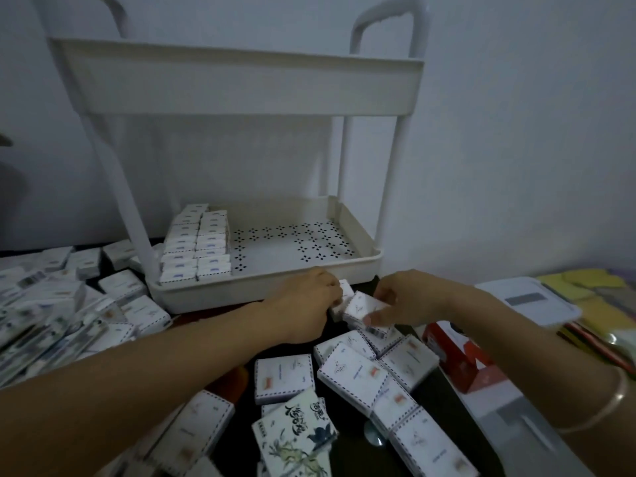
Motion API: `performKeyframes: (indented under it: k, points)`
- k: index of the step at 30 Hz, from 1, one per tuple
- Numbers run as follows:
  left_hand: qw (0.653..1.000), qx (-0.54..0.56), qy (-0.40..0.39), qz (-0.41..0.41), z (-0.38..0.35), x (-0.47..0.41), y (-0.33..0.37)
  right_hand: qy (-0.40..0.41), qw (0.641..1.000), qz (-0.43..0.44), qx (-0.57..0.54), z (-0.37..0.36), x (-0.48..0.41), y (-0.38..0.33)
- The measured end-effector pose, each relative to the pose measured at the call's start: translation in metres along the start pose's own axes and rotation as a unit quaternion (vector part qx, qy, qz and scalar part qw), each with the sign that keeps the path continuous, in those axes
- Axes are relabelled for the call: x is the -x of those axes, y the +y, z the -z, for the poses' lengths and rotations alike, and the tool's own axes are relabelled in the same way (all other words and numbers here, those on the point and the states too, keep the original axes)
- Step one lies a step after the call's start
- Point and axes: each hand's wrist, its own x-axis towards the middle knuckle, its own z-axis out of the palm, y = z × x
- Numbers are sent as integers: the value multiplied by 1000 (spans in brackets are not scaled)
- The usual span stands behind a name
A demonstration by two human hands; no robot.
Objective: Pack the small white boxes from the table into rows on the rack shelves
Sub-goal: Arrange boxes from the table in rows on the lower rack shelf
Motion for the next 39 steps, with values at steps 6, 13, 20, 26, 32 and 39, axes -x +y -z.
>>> performKeyframes:
  k: [6, 13, 20, 26, 32, 39]
  points:
    - [999, 16, -21, 46, 20, 3, 3, 88, 984, 57, -143, -12, -2, 9]
    - [993, 44, -101, 47, 27, 14, -16, 115, 879, 156, -436, -23, -7, 2]
    - [976, 173, -105, 81, 22, 22, -26, 134, 853, 157, -479, -24, -12, -9]
    - [959, 236, -22, 156, 20, 33, -37, 137, 863, 137, -467, -23, -22, -12]
    - [871, 412, 91, 250, 35, 46, -65, 174, 898, 115, -387, -18, -36, -21]
    - [748, 536, 217, 325, 56, 40, -89, 139, 857, 149, -473, -4, -61, -62]
